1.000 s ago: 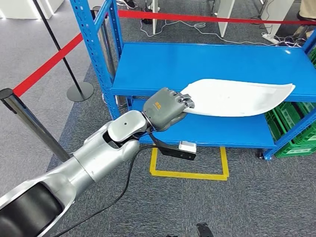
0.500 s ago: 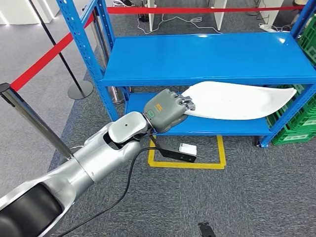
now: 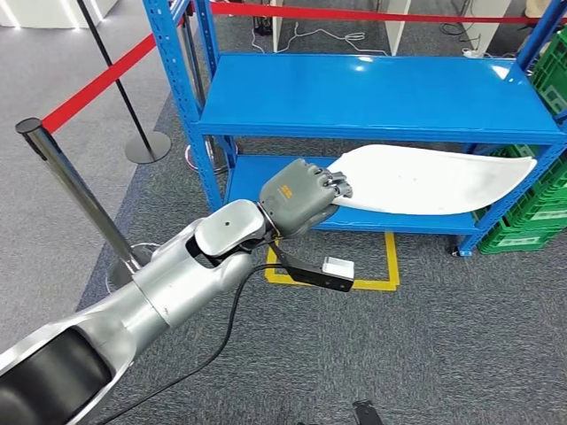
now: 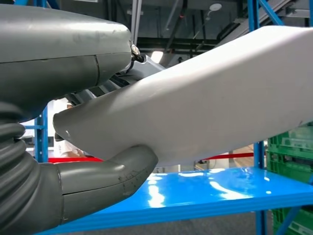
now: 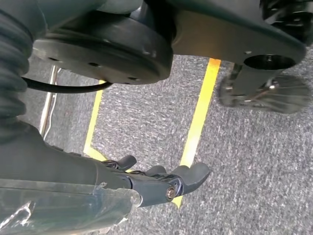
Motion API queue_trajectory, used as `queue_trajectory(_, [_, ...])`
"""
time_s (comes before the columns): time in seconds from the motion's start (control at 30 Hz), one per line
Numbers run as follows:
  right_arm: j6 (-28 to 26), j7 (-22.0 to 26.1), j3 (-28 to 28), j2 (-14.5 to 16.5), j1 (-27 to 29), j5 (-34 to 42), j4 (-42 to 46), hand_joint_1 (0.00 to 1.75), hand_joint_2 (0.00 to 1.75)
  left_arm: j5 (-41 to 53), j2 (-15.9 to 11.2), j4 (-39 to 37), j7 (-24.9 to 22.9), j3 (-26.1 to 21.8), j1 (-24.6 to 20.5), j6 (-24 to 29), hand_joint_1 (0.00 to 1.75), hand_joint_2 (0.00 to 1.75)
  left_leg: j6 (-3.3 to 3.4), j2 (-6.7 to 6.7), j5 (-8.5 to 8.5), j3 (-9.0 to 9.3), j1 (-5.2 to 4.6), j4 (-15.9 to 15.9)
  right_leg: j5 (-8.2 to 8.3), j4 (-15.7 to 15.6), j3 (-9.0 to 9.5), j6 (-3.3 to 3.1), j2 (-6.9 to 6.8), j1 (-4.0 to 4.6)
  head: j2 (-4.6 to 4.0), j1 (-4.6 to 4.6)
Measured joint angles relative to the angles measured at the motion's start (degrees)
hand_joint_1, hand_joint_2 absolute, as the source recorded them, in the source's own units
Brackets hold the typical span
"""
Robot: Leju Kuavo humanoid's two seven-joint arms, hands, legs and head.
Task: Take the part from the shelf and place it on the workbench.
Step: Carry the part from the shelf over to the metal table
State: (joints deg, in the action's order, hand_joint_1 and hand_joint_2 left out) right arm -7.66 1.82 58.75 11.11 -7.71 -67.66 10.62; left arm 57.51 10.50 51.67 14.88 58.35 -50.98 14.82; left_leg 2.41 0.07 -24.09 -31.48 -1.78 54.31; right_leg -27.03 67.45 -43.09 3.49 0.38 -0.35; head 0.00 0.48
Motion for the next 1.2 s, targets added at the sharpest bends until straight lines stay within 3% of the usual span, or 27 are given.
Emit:
queue_trajectory(0.03, [0.1, 0.1, 0.1, 0.0, -0.1, 0.2, 0.0, 0.00, 1.75, 0.0, 0.0, 0.0, 0.0, 0.0, 0.1, 0.0, 1.75, 1.75, -0.06, 0.05, 0.47, -0.52, 0.02, 0.0, -1.71, 3.8, -0.91, 0.26, -0.03, -0.11, 0.00, 0.02])
queue_trajectory(0.07, [0.3, 0.2, 0.2, -0.1, -0.1, 0.5, 0.0, 0.00, 1.75, 0.1, 0.0, 0.0, 0.1, 0.1, 0.2, 0.0, 1.75, 1.75, -0.14, 0.22, 0.91, -1.04, 0.05, 0.0, -2.27, 6.4, -1.20, 0.51, -0.05, -0.21, 0.00, 0.02])
queue_trajectory(0.1, [0.6, 0.3, 0.4, -0.1, -0.1, 0.8, 0.0, 0.00, 1.75, 0.3, -0.1, 0.0, 0.1, 0.2, 0.3, 0.0, 1.75, 1.75, -0.29, 0.41, 1.30, -1.57, 0.15, 0.1, -1.71, 6.9, -0.44, 0.76, -0.14, -0.31, 0.00, 0.03])
queue_trajectory(0.17, [1.1, 0.6, 1.0, -0.2, 0.0, 1.8, 0.0, 0.00, 1.75, 0.5, -0.1, 0.0, 0.2, 0.5, 0.4, 0.0, 1.75, 1.75, -0.75, 0.94, 1.82, -2.64, 0.49, 0.7, 0.62, 1.3, 4.35, 1.52, -1.21, -0.58, -0.01, 0.04])
queue_trajectory(0.2, [1.4, 0.7, 1.3, -0.2, -0.1, 2.2, 0.0, 0.00, 1.75, 0.6, -0.1, 0.0, 0.2, 0.6, 0.3, 0.0, 1.75, 1.75, -1.07, 1.18, 1.91, -3.20, 0.56, 1.1, 1.09, -2.8, 7.24, 1.90, -2.20, -0.50, -0.01, 0.17])
queue_trajectory(0.23, [1.5, 0.9, 1.5, -0.2, -0.1, 2.5, 0.0, 0.00, 1.75, 0.6, -0.2, 0.0, 0.2, 0.7, 0.3, -0.1, 1.75, 1.75, -1.35, 1.52, 1.94, -3.62, 0.51, 1.7, 1.26, -5.8, 9.28, 1.84, -2.85, -0.47, -0.01, 0.27])
queue_trajectory(0.3, [1.6, 1.0, 1.9, -0.2, -0.3, 2.7, 0.0, 0.00, 1.75, 0.6, -0.3, 0.1, 0.2, 0.9, 0.2, -0.2, 1.75, 1.75, -1.73, 2.19, 2.00, -4.17, 0.27, 2.5, 0.74, -8.0, 10.37, 0.77, -2.81, -0.30, 0.00, 0.38])
queue_trajectory(0.4, [1.8, 1.0, 2.4, -0.2, -0.1, 2.7, 0.0, 0.00, 1.75, 0.7, -0.4, 0.1, 0.3, 1.1, 0.2, -0.2, 1.75, 1.75, -2.51, 2.36, 1.00, -4.81, 0.40, 3.8, 1.23, -7.7, 9.40, -1.33, -1.13, -0.62, -0.01, 0.20])
queue_trajectory(0.47, [1.8, 1.0, 2.6, -0.2, 0.0, 2.7, 0.0, 0.00, 1.75, 0.6, -0.5, 0.2, 0.3, 1.1, 0.2, -0.2, 1.75, 1.75, -3.31, 1.24, -2.68, -6.75, 0.71, 8.6, 1.91, -7.8, 8.65, -2.16, -0.22, -0.75, 0.00, 0.10])
queue_trajectory(0.53, [1.9, 1.0, 2.6, -0.2, 0.0, 2.7, 0.0, 0.00, 1.75, 0.6, -0.5, 0.2, 0.3, 1.2, 0.2, -0.4, 1.75, 1.75, -3.66, 0.70, -6.81, -9.78, 0.96, 16.3, 2.56, -7.7, 7.76, -2.40, 0.87, -0.78, 0.00, 0.04])
queue_trajectory(0.57, [1.9, 1.0, 2.7, -0.2, 0.1, 2.7, 0.0, 0.00, 1.75, 0.6, -0.6, 0.2, 0.3, 1.2, 0.3, -0.4, 1.75, 1.75, -3.61, 0.61, -7.71, -10.71, 1.00, 18.9, 2.87, -7.7, 7.32, -2.37, 1.48, -0.76, -0.01, 0.03])
queue_trajectory(0.6, [1.9, 1.0, 2.7, -0.3, 0.1, 2.7, 0.0, 0.00, 1.75, 0.6, -0.6, 0.2, 0.4, 1.3, 0.4, -0.5, 1.75, 1.75, -3.44, 0.51, -7.48, -10.70, 1.01, 19.6, 3.16, -7.7, 6.94, -2.31, 2.11, -0.74, -0.01, 0.03])
queue_trajectory(0.63, [1.9, 1.0, 2.8, -0.3, 0.2, 2.6, 0.0, 0.00, 1.75, 0.6, -0.6, 0.2, 0.4, 1.3, 0.4, -0.5, 1.75, 1.75, -3.13, 0.24, -6.24, -9.57, 1.00, 18.0, 3.44, -7.7, 6.63, -2.22, 2.78, -0.70, -0.01, 0.03])
queue_trajectory(0.7, [1.9, 0.9, 2.9, -0.3, 0.2, 2.6, 0.0, 0.00, 1.75, 0.5, -0.6, 0.3, 0.4, 1.4, 0.2, -0.7, 1.75, 1.75, -2.10, -1.79, -3.10, -5.06, 0.96, 10.6, 3.93, -7.7, 6.17, -1.94, 4.11, -0.65, 0.00, 0.05])
queue_trajectory(0.77, [1.8, 0.9, 2.9, -0.2, 0.1, 2.4, 0.0, 0.00, 1.75, 0.4, -0.7, 0.5, 0.5, 1.4, 0.0, -0.9, 1.75, 1.75, -1.54, -4.01, -1.69, -1.54, 0.98, 4.7, 4.45, -7.8, 5.81, -1.45, 5.32, -0.77, 0.00, 0.06])
queue_trajectory(0.8, [1.8, 0.9, 2.9, -0.2, 0.0, 2.4, 0.0, 0.00, 1.75, 0.3, -0.7, 0.6, 0.6, 1.4, 0.0, -1.0, 1.75, 1.75, -1.49, -4.40, -1.70, -0.91, 0.95, 3.5, 4.76, -8.0, 5.64, -1.08, 5.88, -0.90, 0.00, 0.04])
queue_trajectory(0.87, [1.6, 0.9, 3.0, -0.2, 0.1, 2.4, 0.0, 0.00, 1.75, 0.3, -0.6, 0.7, 0.6, 1.4, -0.1, -1.2, 1.75, 1.75, -1.55, -3.33, -1.30, -0.89, 1.03, 2.8, 5.31, -8.3, 5.27, -0.33, 6.56, -1.04, 0.00, -0.02])
queue_trajectory(0.93, [1.5, 0.9, 3.0, -0.3, 0.1, 2.3, 0.0, 0.00, 1.75, 0.2, -0.4, 0.8, 0.7, 1.5, -0.2, -1.4, 1.75, 1.75, -1.23, -1.96, -0.71, -0.95, 1.27, 2.1, 3.99, -6.7, 4.09, 0.13, 4.19, -0.77, 0.00, 0.29])
queue_trajectory(1.0, [1.5, 0.9, 3.0, -0.3, 0.1, 2.3, 0.0, 0.00, 1.75, 0.1, -0.4, 0.9, 0.8, 1.6, -0.3, -1.4, 1.75, 1.75, -0.89, -0.55, -0.36, -1.12, 1.30, 1.8, 0.25, -0.5, 1.41, 0.48, 0.97, -0.53, 0.00, 0.62])
queue_trajectory(1.07, [1.5, 1.0, 3.0, -0.3, 0.0, 2.3, 0.0, 0.00, 1.75, 0.1, -0.6, 0.9, 0.8, 1.7, -0.1, -1.5, 1.75, 1.75, -0.80, 0.99, -0.22, -1.37, 1.23, 1.9, -2.69, 6.1, -0.97, 0.87, 0.12, -0.55, 0.00, 0.67])
queue_trajectory(1.1, [1.5, 1.0, 3.1, -0.3, 0.0, 2.3, 0.0, 0.00, 1.75, 0.1, -0.6, 0.9, 0.8, 1.7, 0.0, -1.5, 1.75, 1.75, -0.80, 1.76, -0.16, -1.47, 1.20, 1.9, -2.79, 7.0, -0.89, 0.99, -0.02, -0.55, 0.00, 0.68])
queue_trajectory(1.13, [1.4, 1.0, 3.1, -0.3, 0.0, 2.2, 0.0, 0.00, 1.75, 0.1, -0.6, 0.9, 0.8, 1.9, 0.0, -1.5, 1.75, 1.75, -0.84, 2.50, -0.12, -1.52, 1.19, 1.9, -1.89, 5.5, 0.43, 1.06, -0.23, -0.55, -0.01, 0.68])
queue_trajectory(1.2, [1.4, 0.9, 3.3, -0.3, 0.0, 2.2, 0.0, 0.00, 1.75, 0.1, -0.6, 0.9, 0.9, 2.1, -0.1, -1.5, 1.75, 1.75, -1.05, 3.79, -0.19, -1.56, 1.10, 2.2, 0.96, -2.1, 5.27, 1.05, -2.01, -0.41, 0.00, 0.69])
